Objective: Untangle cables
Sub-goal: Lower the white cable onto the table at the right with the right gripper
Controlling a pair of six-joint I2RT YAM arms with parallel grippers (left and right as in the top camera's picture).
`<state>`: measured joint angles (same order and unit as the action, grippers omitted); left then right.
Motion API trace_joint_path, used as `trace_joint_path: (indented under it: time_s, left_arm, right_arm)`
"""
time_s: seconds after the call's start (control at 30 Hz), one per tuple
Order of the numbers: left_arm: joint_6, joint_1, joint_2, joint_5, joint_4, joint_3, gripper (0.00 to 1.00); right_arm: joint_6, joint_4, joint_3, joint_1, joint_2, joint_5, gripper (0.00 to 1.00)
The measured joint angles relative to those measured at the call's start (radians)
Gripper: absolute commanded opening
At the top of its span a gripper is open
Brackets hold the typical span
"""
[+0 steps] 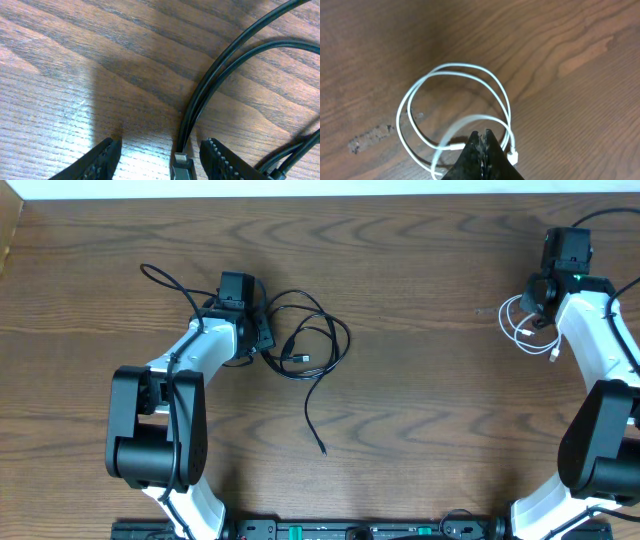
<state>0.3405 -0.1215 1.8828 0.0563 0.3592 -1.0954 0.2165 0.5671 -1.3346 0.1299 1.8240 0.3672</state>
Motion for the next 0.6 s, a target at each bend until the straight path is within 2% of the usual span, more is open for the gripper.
trace_joint_path:
  time_s: [0.03, 0.13, 0.23, 0.33, 0.43, 0.6]
  left_arm:
    - [0.000, 0.000, 0.000, 0.000, 0.000, 0.000, 0.57]
    - [0.000, 0.000, 0.000, 0.001, 0.000, 0.000, 0.57]
    - [0.000, 0.000, 0.000, 0.001, 0.000, 0.000, 0.56]
    - [0.000, 0.000, 0.000, 0.001, -0.001, 0.000, 0.56]
    - [0.000, 0.000, 0.000, 0.001, -0.001, 0.000, 0.57]
    - [0.000, 0.000, 0.000, 0.001, -0.001, 0.000, 0.57]
  right_arm:
    - [-0.002, 0.004, 0.000, 0.000, 0.000, -0.002, 0.19]
    - [-0.013, 0.054, 0.000, 0.000, 0.000, -0.020, 0.56]
    - [-0.017, 0.134, 0.002, 0.001, 0.000, -0.087, 0.74]
    - [-0.021, 0.150, 0.013, 0.001, 0.001, -0.144, 0.79]
    - [-0.020, 0.077, 0.043, 0.001, 0.002, -0.170, 0.86]
    - [-0.073, -0.122, 0.117, 0.008, 0.002, -0.193, 0.69]
